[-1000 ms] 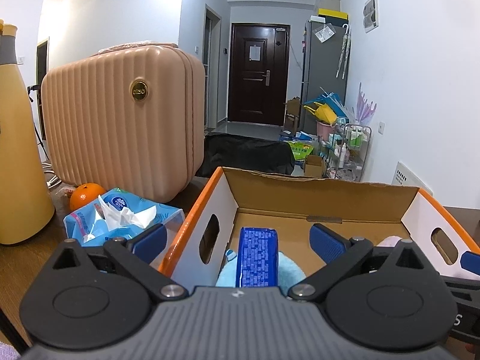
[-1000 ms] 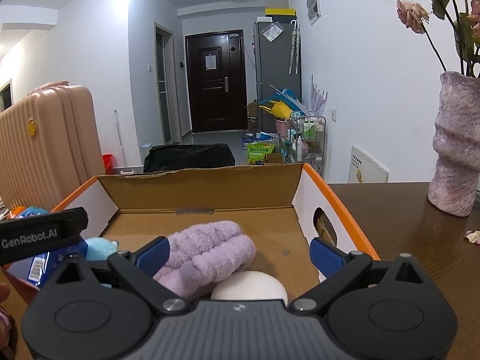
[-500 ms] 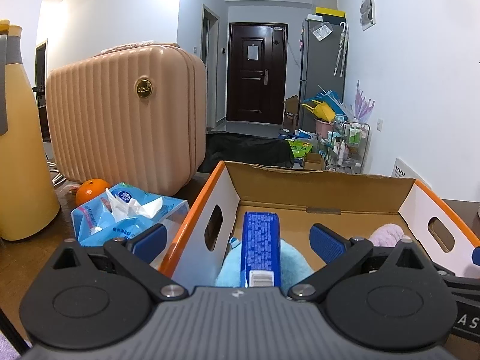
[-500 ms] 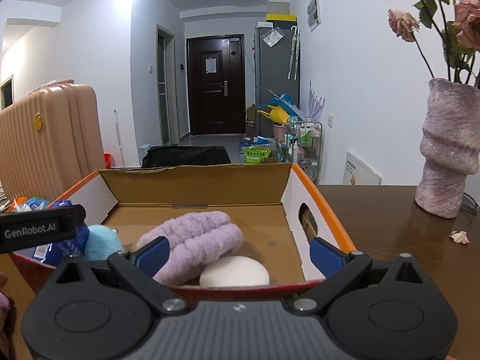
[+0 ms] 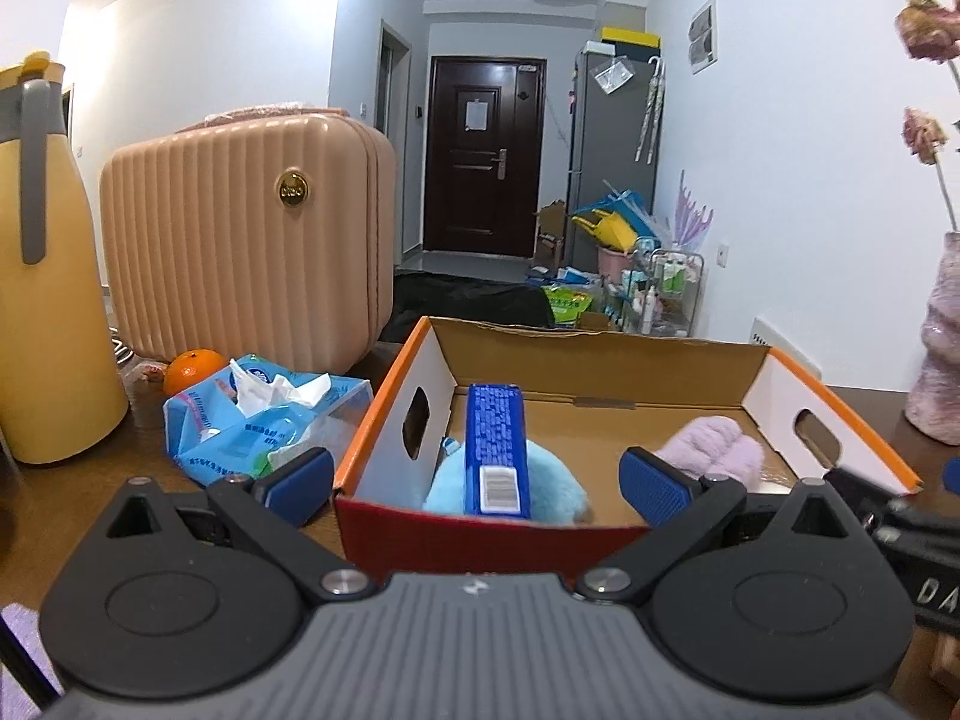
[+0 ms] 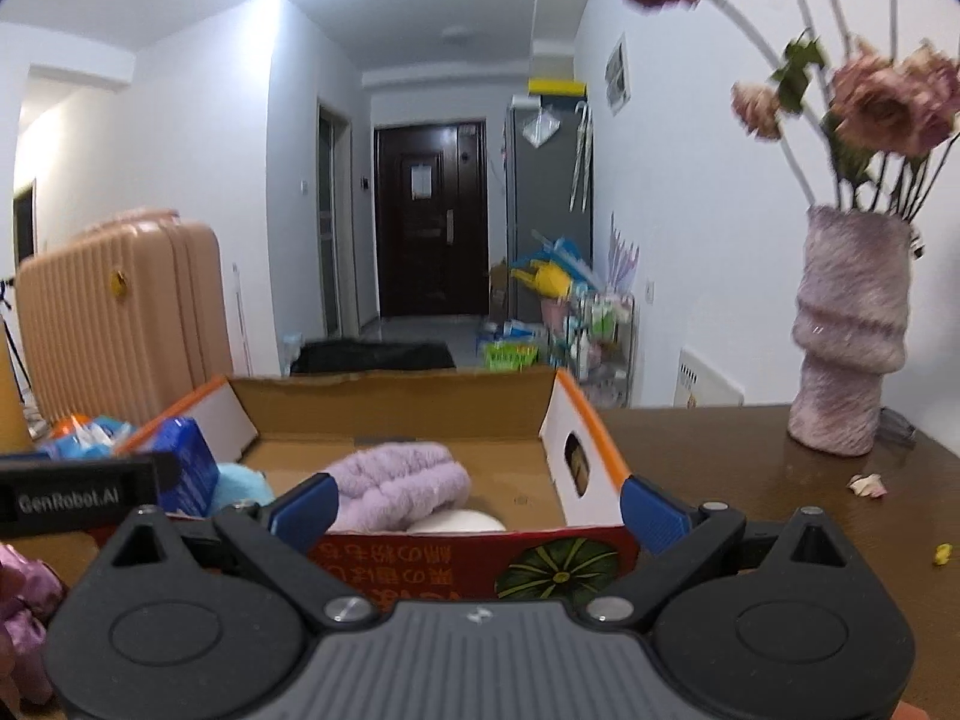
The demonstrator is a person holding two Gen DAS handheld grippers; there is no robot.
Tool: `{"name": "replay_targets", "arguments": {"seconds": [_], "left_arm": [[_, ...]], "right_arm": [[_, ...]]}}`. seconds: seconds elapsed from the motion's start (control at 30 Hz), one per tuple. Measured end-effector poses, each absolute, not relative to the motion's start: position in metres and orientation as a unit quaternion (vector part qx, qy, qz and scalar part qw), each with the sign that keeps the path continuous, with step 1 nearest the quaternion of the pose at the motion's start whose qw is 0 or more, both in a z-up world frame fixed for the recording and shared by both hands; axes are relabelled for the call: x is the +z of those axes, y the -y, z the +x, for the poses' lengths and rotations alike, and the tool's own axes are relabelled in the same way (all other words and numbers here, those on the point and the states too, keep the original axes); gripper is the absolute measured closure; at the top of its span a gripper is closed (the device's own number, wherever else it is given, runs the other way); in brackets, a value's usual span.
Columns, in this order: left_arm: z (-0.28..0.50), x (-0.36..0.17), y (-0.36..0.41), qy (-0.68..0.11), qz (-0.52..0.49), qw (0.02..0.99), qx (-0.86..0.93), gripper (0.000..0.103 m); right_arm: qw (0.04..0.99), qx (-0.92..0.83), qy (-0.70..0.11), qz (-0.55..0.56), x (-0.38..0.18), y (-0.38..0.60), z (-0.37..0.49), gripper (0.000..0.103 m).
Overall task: Organize soft objects
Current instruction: 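Withdraw both open tools from the box back toward the table items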
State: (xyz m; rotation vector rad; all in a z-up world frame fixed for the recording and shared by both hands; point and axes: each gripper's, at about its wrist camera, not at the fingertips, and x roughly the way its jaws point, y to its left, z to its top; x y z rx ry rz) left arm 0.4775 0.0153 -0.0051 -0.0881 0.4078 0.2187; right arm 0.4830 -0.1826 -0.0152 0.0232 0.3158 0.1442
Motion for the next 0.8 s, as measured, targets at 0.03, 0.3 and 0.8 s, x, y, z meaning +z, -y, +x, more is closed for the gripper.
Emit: {"name": "replay_targets", "arguments": {"seconds": [0.03, 0.3, 0.8], "left_arm": [[0.473, -0.005, -0.015, -0.200, -0.043, 0.973, 0.107, 0.000], [0.439, -0.003, -0.014, -0.195, -0.040, 0.975, 0.103, 0.000], [0.384, -0.002, -0.016, -0.192, -0.033, 0.977, 0.085, 0.000]], "right_arm": [[0.987, 0.070, -0.147, 0.012, -0.014, 0.184, 0.475, 0.000], [0.993, 0.066, -0.094, -0.013, -0.008, 0.191, 0.426, 0.000], [0.997, 0.063, 0.014, -0.038, 0.000, 0.197, 0.351, 0.000]]}}
